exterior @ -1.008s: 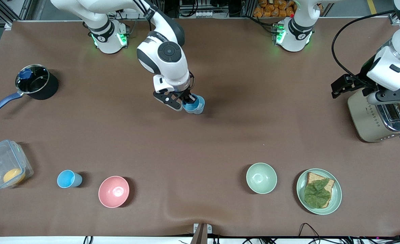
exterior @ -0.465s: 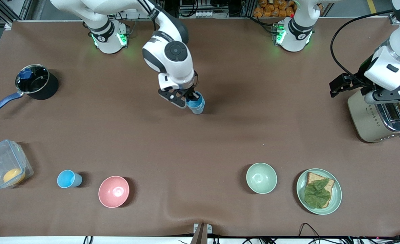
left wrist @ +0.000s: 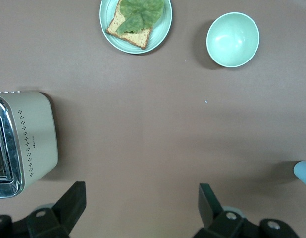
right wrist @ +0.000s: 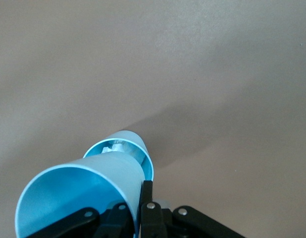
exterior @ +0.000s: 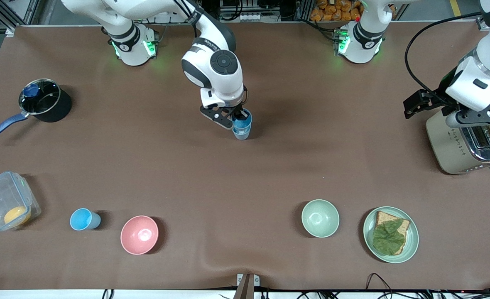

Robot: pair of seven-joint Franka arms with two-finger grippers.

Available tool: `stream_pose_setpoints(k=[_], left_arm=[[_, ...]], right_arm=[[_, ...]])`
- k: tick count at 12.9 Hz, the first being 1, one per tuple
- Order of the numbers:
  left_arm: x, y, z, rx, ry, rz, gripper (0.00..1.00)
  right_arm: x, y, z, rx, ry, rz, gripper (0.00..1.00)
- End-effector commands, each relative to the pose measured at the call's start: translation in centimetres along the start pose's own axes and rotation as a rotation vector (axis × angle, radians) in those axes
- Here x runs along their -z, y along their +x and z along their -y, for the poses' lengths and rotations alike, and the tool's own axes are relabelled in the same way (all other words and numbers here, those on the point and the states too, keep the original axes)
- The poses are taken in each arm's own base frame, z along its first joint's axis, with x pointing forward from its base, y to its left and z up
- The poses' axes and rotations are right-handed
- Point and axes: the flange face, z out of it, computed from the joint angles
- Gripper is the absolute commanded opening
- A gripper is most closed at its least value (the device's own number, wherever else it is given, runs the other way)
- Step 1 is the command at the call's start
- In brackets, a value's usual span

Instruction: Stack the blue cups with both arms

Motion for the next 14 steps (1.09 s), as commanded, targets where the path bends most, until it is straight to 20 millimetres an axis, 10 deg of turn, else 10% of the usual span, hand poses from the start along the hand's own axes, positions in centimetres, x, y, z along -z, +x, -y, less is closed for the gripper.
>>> stream_pose_setpoints(k=[1,2,5,10,14], left_arm=[[0.2,-0.3,0.0,-0.013,-0.018,0.009,1.0],[0.4,-0.5,0.0,-0.013,-0.018,0.005,1.0],[0.3,-0.3,-0.3,-0.016,-0.02,0.001,1.0],[0.3,-0.2,-0.3,-0.016,-0.021,0.0,1.0],[0.3,-0.2,-0.1,-0.013,-0.019,-0.002,1.0]], right_arm=[[-1.0,0.0,0.5,-0.004,-0.012,-0.013,0.0],[-1.5,0.1,0.6,0.0,-0.018,-0.015,0.0],[-1.0,0.4,1.0,-0.005,-0.009,-0.016,0.98],[2.0,2.2,1.5,-0.016,-0.041,-0.038,1.0],[5.1,7.6,0.6,0.049,-0.089,-0.03,1.0]])
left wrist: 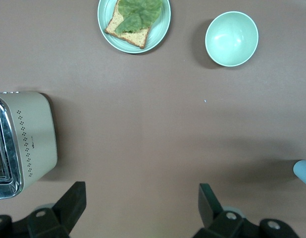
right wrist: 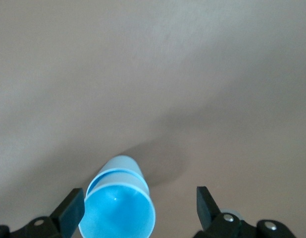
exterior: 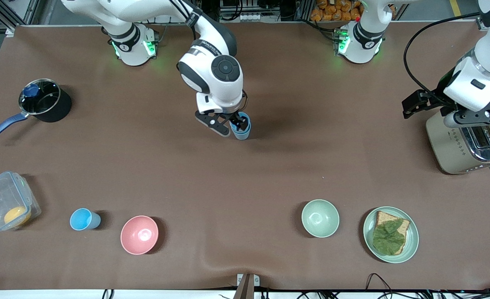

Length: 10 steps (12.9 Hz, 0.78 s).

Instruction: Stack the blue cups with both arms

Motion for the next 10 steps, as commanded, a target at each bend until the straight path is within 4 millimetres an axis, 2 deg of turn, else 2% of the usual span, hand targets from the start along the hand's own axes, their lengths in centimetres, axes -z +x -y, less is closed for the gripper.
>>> stream_pose_setpoints(k=[1,4,7,8,10], left_arm=[[0.6,-0.2,0.3,-0.007,-0.019,-0.005,1.0],[0.7,-0.3,0.1,-0.01,-0.021,-0.007,1.0],[0.5,-0.1,-0.1,-0.016,-0.018,-0.007,1.0],[0.8,-0.1,-0.2,-0.019,-0.019,-0.011,1.0],[0.9,-0.3,-0.5,-0.022,-0.018,-0.01,1.0]], right_arm=[[1.3,5.5,-1.5,0.091,-0.006,-0.003,1.0],[1.1,13.1,-4.7,0.305,-0.004,0.009,1.0],[2.4,19.8,-8.8,0.527,0.01,0.001,1.0],[3.0,21.5,-10.2,0.577,0.007,0.003,1.0],[4.4,23.6,-12.9,0.608,-0.02,0.021,1.0]])
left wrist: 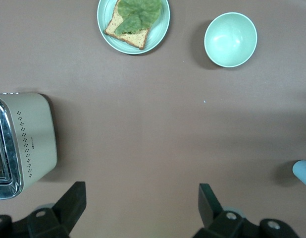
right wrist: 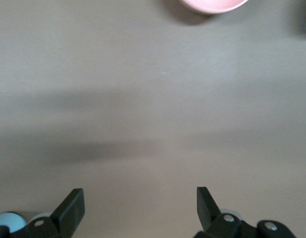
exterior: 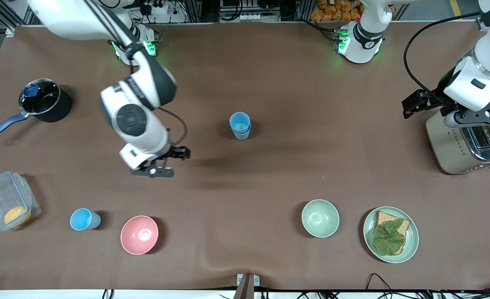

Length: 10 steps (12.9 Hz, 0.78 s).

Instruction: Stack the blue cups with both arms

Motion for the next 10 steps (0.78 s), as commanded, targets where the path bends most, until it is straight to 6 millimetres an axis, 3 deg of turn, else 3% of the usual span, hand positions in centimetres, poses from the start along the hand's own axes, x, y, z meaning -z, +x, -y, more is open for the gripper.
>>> stream_pose_setpoints(k=[1,3,6,8,10], left_arm=[[1.3,-0.4,-0.3,-0.018,-0.017,-0.013,1.0],[3.2,-0.7,0.0,-0.016,-0.013,-0.013,1.0],[3.6,-1.0,0.8,-0.041,-0.004,0.006,1.0],[3.6,-0.9,1.4,-0.069,-0.001,0.005,1.0],[3.6,-0.8,2.1,-0.089,-0.001,0.006,1.0]], right_arm=[[3.1,-0.9,-3.3,0.064,-0.019,0.025,1.0],[6.1,-1.2,-6.1,0.053,0.025,0.019,1.0],[10.0,-2.0,-11.2,0.045,0.04,0.018,1.0],[13.5,-2.7,-17.2,0.007,0.011,-0.016,1.0],[15.2,-3.2,-22.7,0.023,-0.003,-0.031,1.0]])
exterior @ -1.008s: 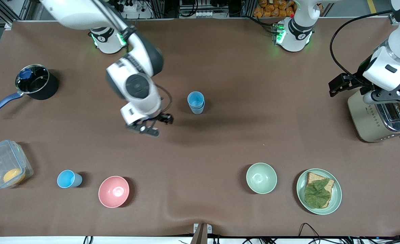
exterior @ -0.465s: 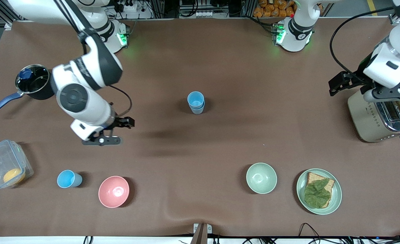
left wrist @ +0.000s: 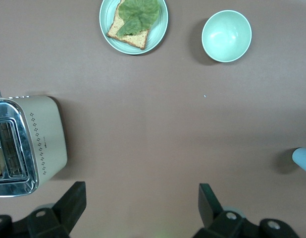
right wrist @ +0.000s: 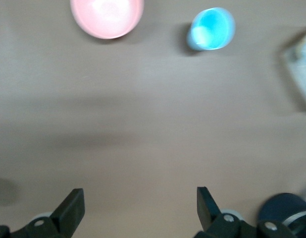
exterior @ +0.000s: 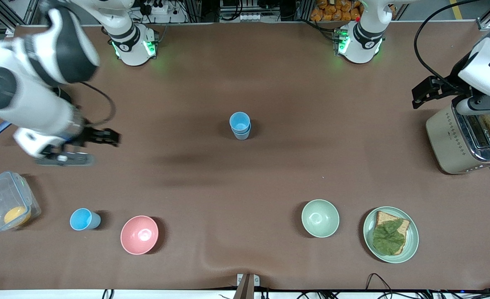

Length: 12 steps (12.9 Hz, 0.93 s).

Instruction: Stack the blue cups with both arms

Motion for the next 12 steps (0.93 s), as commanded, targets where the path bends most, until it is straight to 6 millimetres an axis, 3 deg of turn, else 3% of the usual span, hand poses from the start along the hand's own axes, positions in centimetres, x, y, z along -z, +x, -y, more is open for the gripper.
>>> stream_pose_setpoints(k=[1,3,5,7,12], left_arm=[[0.5,0.0,1.6,-0.034,-0.002,0.004,1.0],[0.5,0.0,1.6,-0.037,-0.002,0.004,1.0],[0.5,0.0,1.6,-0.039,-0.002,0.004,1.0],[0.5,0.0,1.6,-0.039,-0.002,0.004,1.0],[0.6,0.0,1.9,-0.038,-0.003,0.003,1.0]], right_arm=[[2.0,-1.5,-6.0,0.016,0.035,0.0,1.0],[3.2,-3.0,-10.0,-0.066,0.174,0.014,1.0],[4.8,-4.5,-11.8,-0.085,0.177,0.009,1.0],[6.4,-5.4,-12.4,-0.08,0.139,-0.022,1.0],[7.7,-5.5,-12.2,-0.066,0.096,-0.05,1.0]])
